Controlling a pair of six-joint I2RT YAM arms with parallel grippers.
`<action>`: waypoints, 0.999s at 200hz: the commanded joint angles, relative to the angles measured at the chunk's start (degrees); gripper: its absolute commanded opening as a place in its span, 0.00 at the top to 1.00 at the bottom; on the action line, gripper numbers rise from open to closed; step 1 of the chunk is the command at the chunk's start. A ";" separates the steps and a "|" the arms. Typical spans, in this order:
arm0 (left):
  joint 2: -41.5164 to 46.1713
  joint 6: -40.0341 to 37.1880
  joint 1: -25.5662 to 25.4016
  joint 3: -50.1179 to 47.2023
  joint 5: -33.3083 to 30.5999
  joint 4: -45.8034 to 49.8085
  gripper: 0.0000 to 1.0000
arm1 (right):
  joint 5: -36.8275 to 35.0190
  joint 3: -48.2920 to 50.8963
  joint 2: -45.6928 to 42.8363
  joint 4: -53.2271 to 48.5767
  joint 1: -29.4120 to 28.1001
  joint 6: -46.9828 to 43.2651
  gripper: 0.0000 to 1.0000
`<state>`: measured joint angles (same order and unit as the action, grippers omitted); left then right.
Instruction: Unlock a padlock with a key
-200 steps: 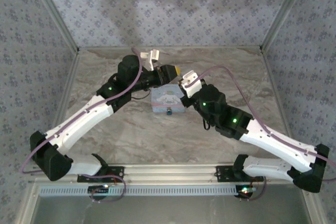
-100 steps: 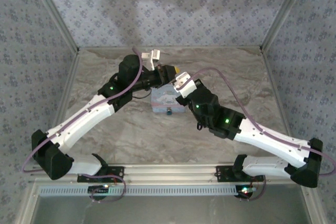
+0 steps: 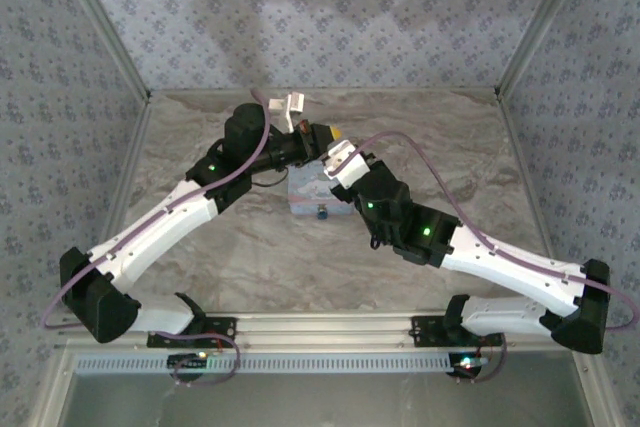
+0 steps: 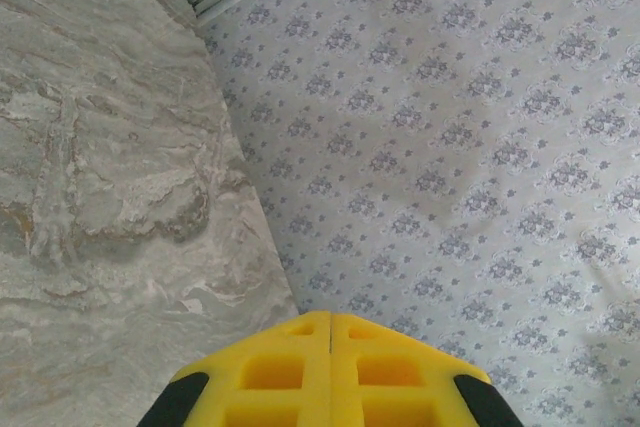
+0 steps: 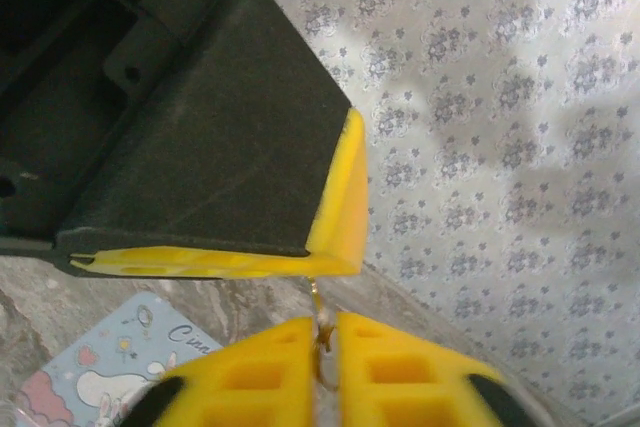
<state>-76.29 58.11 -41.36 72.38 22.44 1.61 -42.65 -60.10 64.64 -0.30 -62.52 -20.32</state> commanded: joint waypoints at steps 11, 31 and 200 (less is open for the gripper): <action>1.31 -2.66 1.17 1.72 0.40 0.32 1.00 | 3.92 -0.69 -4.59 -3.27 1.90 7.10 0.65; 1.46 -4.35 1.53 1.57 0.15 0.90 1.00 | 9.18 0.21 -8.58 -6.58 5.17 13.55 0.62; 2.12 -10.29 -0.38 -1.75 10.05 -12.29 1.00 | 84.94 9.64 -8.17 17.47 39.82 61.20 0.51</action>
<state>-75.31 48.97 -41.01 70.43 29.58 -6.33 36.27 -51.13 57.06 9.06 -22.85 35.83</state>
